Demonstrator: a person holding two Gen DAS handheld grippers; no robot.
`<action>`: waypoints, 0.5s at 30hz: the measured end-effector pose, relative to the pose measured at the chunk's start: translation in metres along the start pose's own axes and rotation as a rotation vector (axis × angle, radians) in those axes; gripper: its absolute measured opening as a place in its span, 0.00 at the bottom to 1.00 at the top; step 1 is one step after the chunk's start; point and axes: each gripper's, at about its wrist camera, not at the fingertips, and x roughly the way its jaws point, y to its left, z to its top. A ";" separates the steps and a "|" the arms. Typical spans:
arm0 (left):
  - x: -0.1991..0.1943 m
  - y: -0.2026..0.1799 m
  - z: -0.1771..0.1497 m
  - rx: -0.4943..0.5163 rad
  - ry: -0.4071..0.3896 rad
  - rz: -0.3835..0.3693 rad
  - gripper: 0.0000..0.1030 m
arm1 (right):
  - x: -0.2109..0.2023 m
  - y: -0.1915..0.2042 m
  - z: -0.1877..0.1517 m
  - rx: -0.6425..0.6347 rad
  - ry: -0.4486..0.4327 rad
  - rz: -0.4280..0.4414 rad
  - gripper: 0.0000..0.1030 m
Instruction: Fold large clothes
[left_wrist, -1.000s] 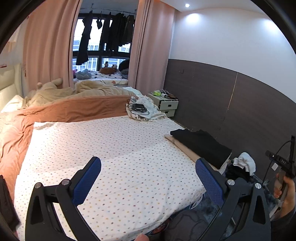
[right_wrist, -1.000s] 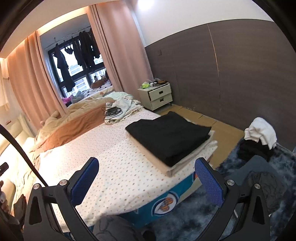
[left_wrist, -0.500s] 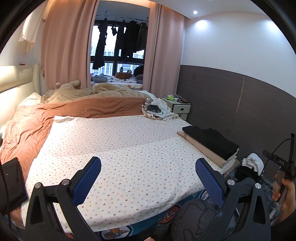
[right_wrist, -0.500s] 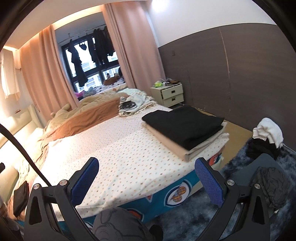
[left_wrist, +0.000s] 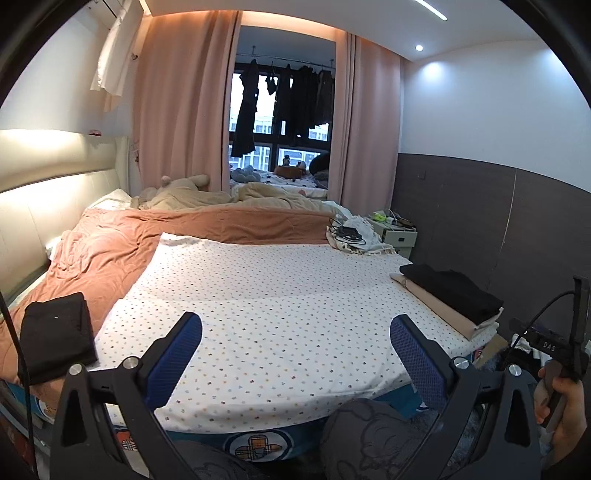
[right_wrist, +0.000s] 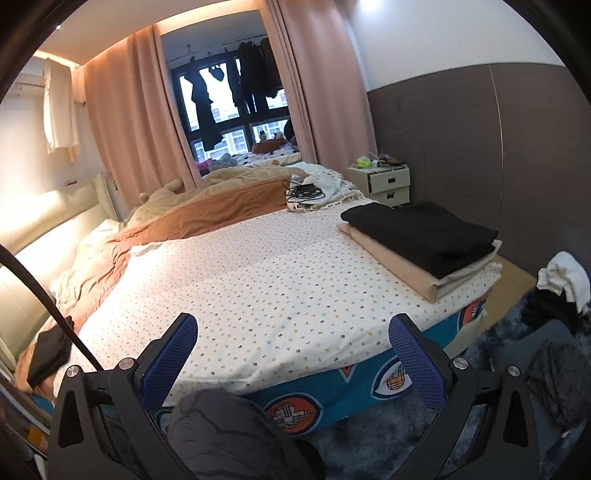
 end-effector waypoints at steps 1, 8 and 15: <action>-0.002 0.002 -0.002 -0.003 -0.001 0.000 1.00 | 0.000 0.001 -0.001 -0.002 -0.008 0.002 1.00; -0.011 0.007 -0.013 0.001 -0.025 -0.003 1.00 | 0.006 0.011 -0.014 -0.050 -0.042 0.012 1.00; 0.000 0.005 -0.017 0.003 -0.005 -0.002 1.00 | 0.011 0.019 -0.026 -0.057 -0.034 0.007 1.00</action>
